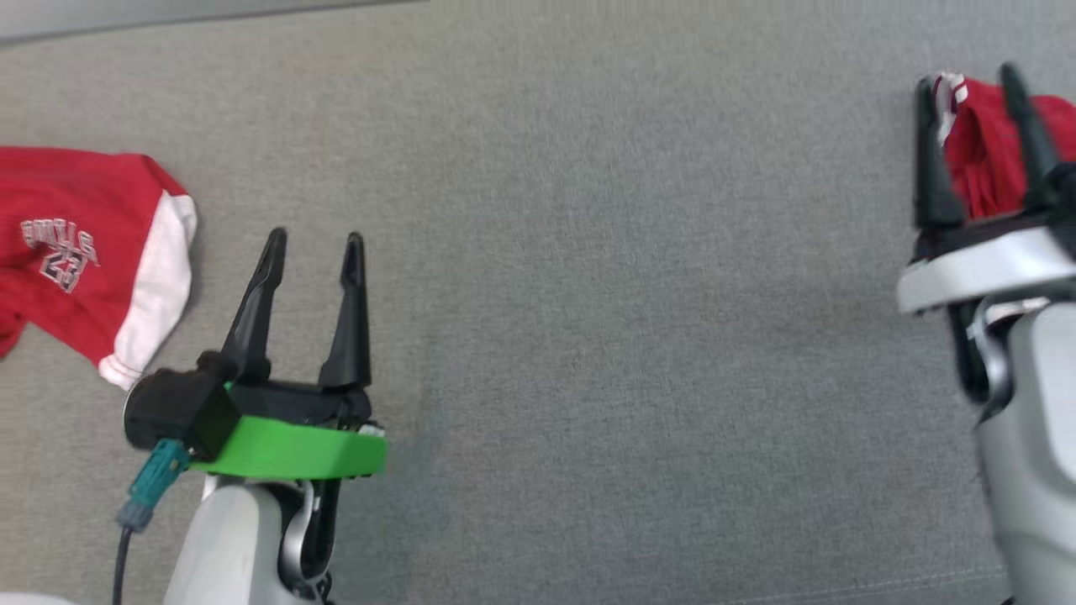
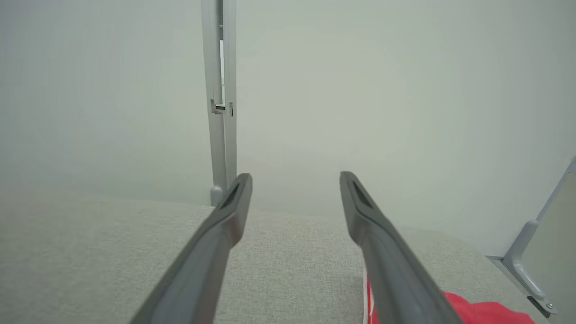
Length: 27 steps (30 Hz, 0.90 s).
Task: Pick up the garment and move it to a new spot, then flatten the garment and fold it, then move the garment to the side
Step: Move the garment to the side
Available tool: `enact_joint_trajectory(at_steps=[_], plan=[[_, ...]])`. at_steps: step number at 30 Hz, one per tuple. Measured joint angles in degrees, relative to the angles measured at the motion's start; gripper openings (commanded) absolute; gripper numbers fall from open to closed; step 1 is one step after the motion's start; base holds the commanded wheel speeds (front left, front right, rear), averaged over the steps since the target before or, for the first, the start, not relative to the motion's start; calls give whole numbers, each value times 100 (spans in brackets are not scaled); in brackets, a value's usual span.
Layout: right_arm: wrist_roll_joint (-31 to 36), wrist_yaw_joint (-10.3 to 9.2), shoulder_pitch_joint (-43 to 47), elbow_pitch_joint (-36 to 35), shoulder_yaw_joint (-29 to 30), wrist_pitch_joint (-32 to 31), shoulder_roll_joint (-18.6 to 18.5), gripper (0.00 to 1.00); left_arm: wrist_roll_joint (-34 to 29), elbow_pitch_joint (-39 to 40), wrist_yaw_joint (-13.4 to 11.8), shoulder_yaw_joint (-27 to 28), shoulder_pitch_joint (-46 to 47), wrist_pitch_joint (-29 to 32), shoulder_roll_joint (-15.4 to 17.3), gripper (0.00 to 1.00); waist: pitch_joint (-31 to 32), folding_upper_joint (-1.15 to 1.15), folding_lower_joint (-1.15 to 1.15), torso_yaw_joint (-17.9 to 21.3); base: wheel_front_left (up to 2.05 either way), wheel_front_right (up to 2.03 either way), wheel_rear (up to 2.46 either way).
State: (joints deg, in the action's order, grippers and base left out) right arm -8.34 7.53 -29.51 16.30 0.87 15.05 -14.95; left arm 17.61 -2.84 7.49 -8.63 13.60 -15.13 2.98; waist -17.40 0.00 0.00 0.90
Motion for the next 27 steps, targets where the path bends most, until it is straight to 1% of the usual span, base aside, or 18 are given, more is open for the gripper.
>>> enact_joint_trajectory(at_steps=[2, 5, 8, 14, 27], plan=[[-91, 0, 370, -339, 8, 1, 360, 100, 34, 4, 0, 157, -157, 0, -2, 100, 185, 0, 0, -55, 0, 0, 0], [-103, 0, 939, -688, 3, 0, 809, 100, 88, -16, 0, 231, -337, 0, -3, 100, 415, 0, 0, -132, 0, 0, 0], [-91, -1, 1441, -900, -41, 0, 1055, 100, 103, -54, 0, 242, -474, 0, -5, 100, 604, 0, 0, -207, 0, 0, 0], [-88, -1, 1852, -994, -203, 0, 1195, 100, 188, -103, 0, 246, -518, 0, -7, 100, 771, 0, 0, -324, 0, 0, 0], [-60, -1, 1861, -1032, -177, 0, 1206, 100, 209, -189, 0, 204, -544, 0, -8, 100, 815, 0, 0, -273, 0, 0, 0]])
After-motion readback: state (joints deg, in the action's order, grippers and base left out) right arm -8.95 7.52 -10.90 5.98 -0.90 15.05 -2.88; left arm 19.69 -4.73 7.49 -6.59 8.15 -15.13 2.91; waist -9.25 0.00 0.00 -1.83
